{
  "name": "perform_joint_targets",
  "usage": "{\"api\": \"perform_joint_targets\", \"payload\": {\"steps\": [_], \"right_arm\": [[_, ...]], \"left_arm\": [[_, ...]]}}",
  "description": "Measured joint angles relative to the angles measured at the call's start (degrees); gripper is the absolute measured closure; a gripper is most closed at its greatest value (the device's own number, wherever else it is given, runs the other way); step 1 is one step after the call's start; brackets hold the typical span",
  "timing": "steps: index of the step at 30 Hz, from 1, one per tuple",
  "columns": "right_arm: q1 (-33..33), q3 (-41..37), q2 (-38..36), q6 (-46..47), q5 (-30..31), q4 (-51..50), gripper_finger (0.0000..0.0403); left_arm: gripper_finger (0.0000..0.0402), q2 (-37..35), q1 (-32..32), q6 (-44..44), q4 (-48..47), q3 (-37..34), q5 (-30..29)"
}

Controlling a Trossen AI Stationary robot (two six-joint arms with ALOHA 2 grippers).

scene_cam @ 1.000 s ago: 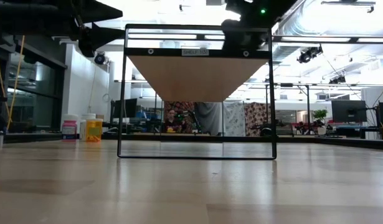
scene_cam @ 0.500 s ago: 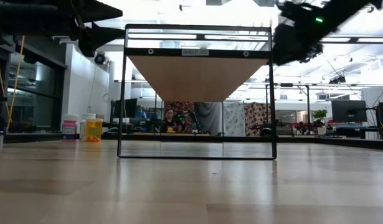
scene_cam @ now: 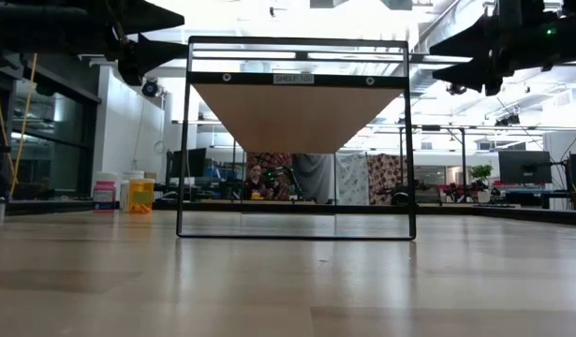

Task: Pick and place medicine bottles onto shelf by color
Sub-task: Put the yellow pill bottle on the shelf

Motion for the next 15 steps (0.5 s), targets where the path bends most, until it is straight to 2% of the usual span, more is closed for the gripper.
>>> {"api": "perform_joint_targets", "payload": {"steps": [15], "right_arm": [[-0.32,0.01,-1.34,1.22,0.91,-3.95,0.0065]], "left_arm": [[0.0117,0.00,-0.02,-0.02,-0.44,0.00,0.00]]}}
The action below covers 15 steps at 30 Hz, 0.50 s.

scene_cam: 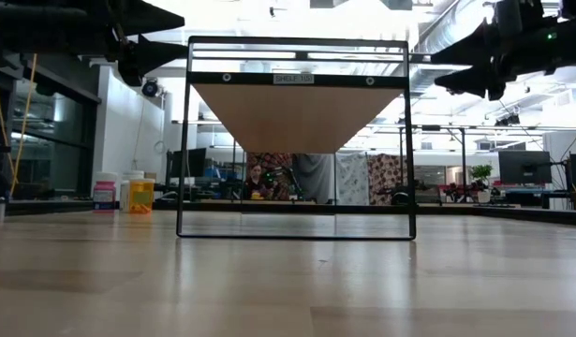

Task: Pick and place medicine bottles onto shelf by color
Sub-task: Put the yellow pill bottle on the shelf

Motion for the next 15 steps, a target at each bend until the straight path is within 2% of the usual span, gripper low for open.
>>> {"api": "perform_joint_targets", "payload": {"steps": [10,13,15], "right_arm": [[0.00,0.02,0.02,1.39,1.85,-0.49,0.0065],[0.00,0.02,0.02,1.39,3.95,-0.49,0.0065],[0.00,0.02,0.02,1.39,4.88,-0.49,0.0065]], "left_arm": [[0.0117,0.00,0.02,1.48,-0.01,0.00,-1.32],[0.0117,0.00,0.02,-0.56,-2.66,0.16,-7.98],[0.0117,0.04,0.04,-3.34,-11.02,1.89,-15.59]]}}
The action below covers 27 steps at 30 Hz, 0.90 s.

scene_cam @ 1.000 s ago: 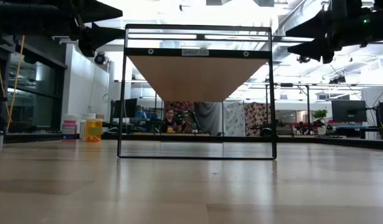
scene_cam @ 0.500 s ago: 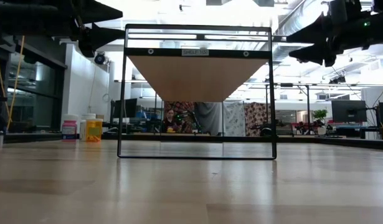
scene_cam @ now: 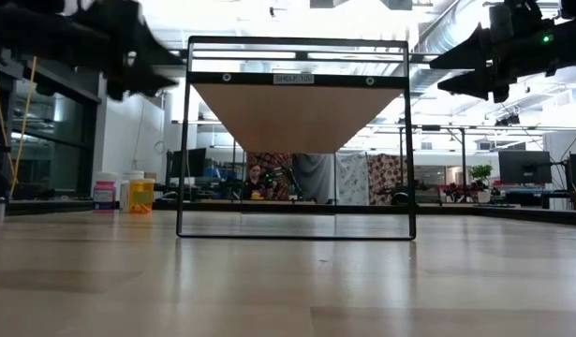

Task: Pick and place medicine bottles onto shelf by color
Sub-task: Put the yellow pill bottle on the shelf

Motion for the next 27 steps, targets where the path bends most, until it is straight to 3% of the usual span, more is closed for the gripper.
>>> {"api": "perform_joint_targets", "payload": {"steps": [3,5,8,12,19,27], "right_arm": [[0.00,0.00,0.00,0.23,0.61,0.02,0.0065],[0.00,0.00,0.00,0.36,0.63,0.02,0.0065],[0.00,0.00,0.00,0.46,0.63,0.02,0.0065],[0.00,0.02,0.00,2.73,0.66,0.02,0.0065],[0.00,0.02,0.00,3.04,0.66,-0.20,0.0065],[0.00,0.05,0.00,2.38,0.66,-0.22,0.0065]], "left_arm": [[0.0117,0.78,0.68,-7.79,-17.88,4.98,-8.98],[0.0117,2.57,2.09,-15.38,-28.91,8.45,-11.43],[0.0117,5.93,5.78,-25.19,-40.95,12.29,-11.14],[0.0117,11.69,13.99,-30.99,-50.82,15.31,-7.28],[0.0117,21.32,28.54,-26.21,-52.22,17.61,0.59],[0.0117,26.24,34.97,-21.56,-44.39,17.62,4.18]]}}
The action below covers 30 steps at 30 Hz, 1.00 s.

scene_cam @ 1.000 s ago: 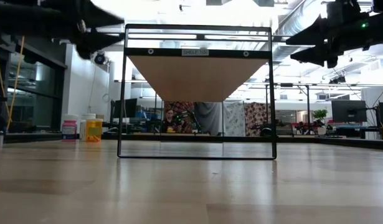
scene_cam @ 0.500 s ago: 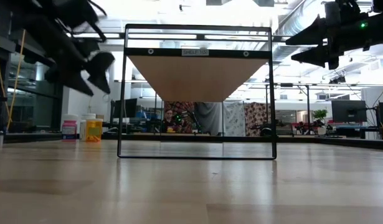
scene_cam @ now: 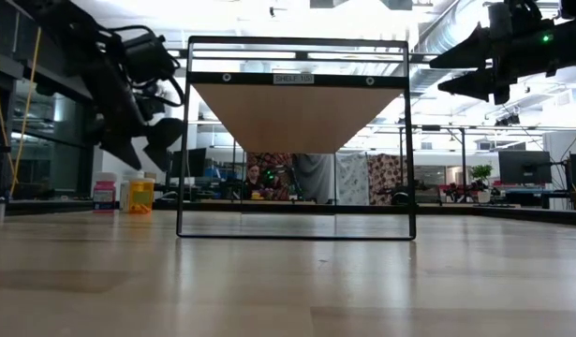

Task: Pick and place medicine bottles onto shelf by color
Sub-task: Put the yellow pill bottle on the shelf

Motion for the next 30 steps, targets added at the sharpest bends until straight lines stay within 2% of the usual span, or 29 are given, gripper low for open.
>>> {"api": "perform_joint_targets", "payload": {"steps": [4,12,20,30], "right_arm": [[0.00,0.02,0.00,0.60,0.00,0.00,0.0065],[0.00,0.02,0.00,0.61,0.00,0.00,0.0065],[0.00,0.02,0.00,0.61,0.00,0.00,0.0065],[0.00,0.02,0.00,0.61,0.00,0.00,0.0065]], "left_arm": [[0.0117,1.63,0.78,0.34,0.60,0.01,1.54],[0.0117,5.50,1.11,2.14,2.59,0.01,0.40],[0.0117,6.19,0.87,2.48,5.04,0.01,2.43],[0.0117,6.10,-3.12,1.73,6.03,0.11,5.64]]}}
